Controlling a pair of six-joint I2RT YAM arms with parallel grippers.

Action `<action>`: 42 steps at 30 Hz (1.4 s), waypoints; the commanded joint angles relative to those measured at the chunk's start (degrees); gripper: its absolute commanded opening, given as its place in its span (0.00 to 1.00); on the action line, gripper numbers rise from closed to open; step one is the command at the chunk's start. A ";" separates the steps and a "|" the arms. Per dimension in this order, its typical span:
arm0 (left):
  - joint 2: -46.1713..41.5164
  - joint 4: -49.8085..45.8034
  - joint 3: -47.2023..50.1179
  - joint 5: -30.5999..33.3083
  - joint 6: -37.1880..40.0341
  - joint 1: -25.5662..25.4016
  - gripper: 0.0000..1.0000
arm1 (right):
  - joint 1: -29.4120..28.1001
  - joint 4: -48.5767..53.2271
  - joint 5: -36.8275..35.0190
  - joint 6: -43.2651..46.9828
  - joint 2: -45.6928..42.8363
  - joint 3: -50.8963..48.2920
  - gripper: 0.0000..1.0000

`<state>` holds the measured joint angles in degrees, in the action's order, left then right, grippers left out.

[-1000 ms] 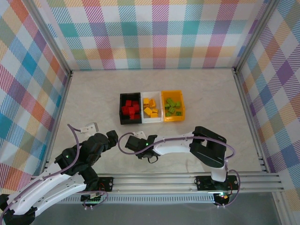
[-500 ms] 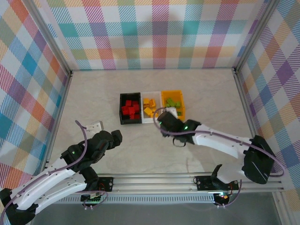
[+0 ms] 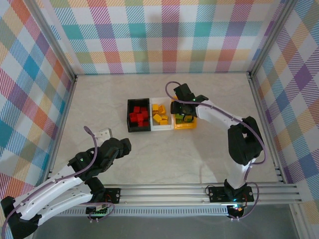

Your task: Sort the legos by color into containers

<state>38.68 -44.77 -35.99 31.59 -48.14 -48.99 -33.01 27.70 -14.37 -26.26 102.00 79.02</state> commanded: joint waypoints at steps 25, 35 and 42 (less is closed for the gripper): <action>34.70 50.28 -0.52 12.52 43.84 29.48 1.00 | -0.82 -6.25 -9.78 -10.69 -55.70 -42.85 1.00; 47.09 82.09 7.42 4.62 52.33 34.02 1.00 | -0.74 -3.79 -17.31 -11.28 -57.14 -45.45 1.00; 49.39 83.73 7.79 -6.29 50.69 38.07 1.00 | 0.36 -14.18 -23.80 2.81 -58.08 -48.86 1.00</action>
<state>88.77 33.54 -28.36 32.03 2.37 -13.23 -33.28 20.69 -32.49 -31.07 44.29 31.75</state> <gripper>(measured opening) 0.997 0.997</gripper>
